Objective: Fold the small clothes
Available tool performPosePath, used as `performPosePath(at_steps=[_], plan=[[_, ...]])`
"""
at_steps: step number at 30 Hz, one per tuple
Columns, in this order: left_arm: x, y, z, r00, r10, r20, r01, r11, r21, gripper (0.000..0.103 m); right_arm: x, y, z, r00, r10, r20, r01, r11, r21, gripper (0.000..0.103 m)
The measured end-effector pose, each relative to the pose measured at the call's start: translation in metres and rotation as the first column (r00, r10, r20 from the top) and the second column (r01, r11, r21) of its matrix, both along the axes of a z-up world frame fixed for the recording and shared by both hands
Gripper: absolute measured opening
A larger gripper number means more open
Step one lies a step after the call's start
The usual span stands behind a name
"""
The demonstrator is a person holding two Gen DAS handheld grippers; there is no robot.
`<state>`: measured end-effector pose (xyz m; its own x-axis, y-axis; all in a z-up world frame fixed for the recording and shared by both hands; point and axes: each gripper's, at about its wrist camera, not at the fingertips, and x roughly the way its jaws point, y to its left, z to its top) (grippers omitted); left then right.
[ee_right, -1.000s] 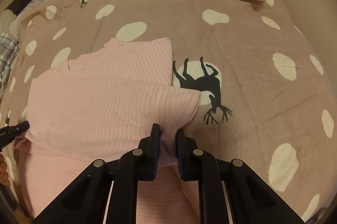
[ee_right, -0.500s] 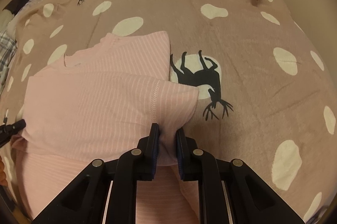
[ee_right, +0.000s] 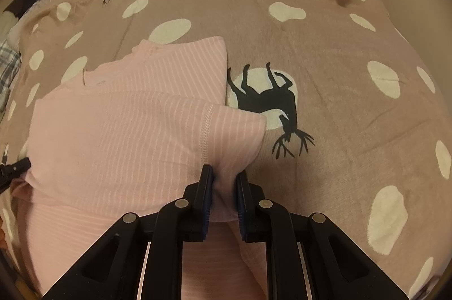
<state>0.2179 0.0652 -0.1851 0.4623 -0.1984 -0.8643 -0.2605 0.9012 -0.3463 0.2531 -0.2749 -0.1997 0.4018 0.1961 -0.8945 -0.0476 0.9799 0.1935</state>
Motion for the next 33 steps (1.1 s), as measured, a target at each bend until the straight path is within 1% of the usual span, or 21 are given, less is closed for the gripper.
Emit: performPosePath(at_steps=[17,27,33], plan=[[0.0003,-0.0004,-0.0003,1.000,-0.001,0.001,0.001,1.000,0.005,0.022,0.0006,-0.0027,-0.0051,1.000,-0.012,-0.008,0.012,1.000,0.012,0.014],[0.0006,0.0002,-0.0010,1.000,-0.001,0.004,0.001,1.000,0.006,0.023,0.0001,-0.0075,-0.0082,1.000,-0.021,-0.004,0.021,0.999,0.044,0.014],[-0.0005,0.0003,-0.0009,1.000,0.001,0.007,-0.001,1.000,0.003,0.023,-0.0010,-0.0065,-0.0086,1.000,-0.022,0.003,0.022,0.999,0.039,0.014]])
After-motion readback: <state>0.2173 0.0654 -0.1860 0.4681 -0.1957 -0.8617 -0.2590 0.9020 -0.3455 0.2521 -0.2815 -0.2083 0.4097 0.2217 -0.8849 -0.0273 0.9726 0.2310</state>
